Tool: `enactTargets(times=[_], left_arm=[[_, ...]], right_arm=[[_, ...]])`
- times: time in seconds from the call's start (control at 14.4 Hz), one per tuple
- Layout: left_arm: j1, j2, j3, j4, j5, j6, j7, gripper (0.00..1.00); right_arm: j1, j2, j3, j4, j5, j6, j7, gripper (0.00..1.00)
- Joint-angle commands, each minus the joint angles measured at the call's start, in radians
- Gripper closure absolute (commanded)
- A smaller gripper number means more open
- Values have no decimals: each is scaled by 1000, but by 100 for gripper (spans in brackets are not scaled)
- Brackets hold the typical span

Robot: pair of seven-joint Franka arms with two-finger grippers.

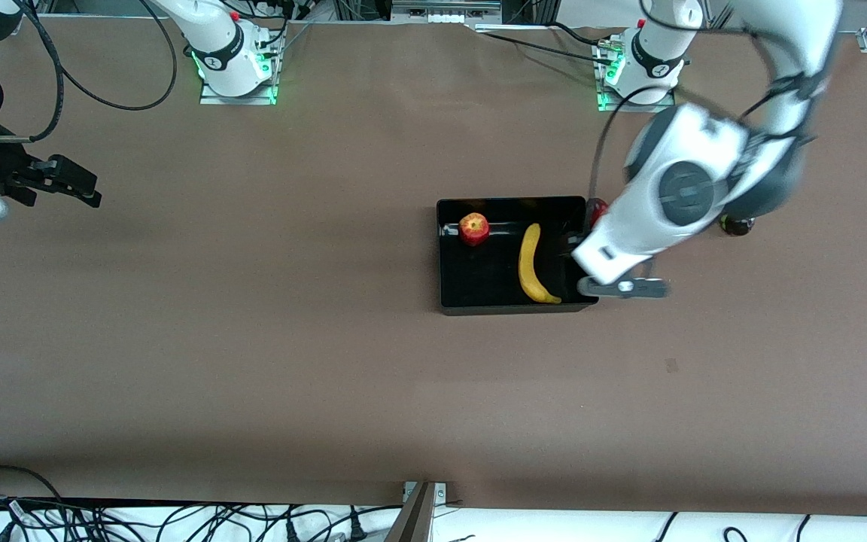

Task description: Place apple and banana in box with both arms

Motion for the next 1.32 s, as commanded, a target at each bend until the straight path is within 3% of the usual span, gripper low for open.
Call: enactTargets(times=[0.0, 0.21, 0.35, 0.48, 0.9, 1.25], left_arm=[[8, 32, 159, 265, -93, -264, 220, 0], [17, 17, 303, 350, -104, -343, 467, 0], [17, -35, 385, 344, -102, -341, 607, 0], [22, -135, 422, 292, -95, -338, 690, 0], [-6, -417, 428, 46, -50, -289, 553, 0], [-42, -448, 322, 31, -10, -312, 367, 0]], right_arm=[[-4, 4, 3, 13, -13, -2, 2, 0], [-4, 4, 3, 13, -13, -2, 0, 0], [-4, 4, 3, 13, -13, -2, 2, 0], [-4, 4, 3, 13, -13, -2, 2, 0], [-4, 4, 3, 13, -13, -2, 0, 0], [-4, 4, 3, 13, -13, -2, 0, 0]])
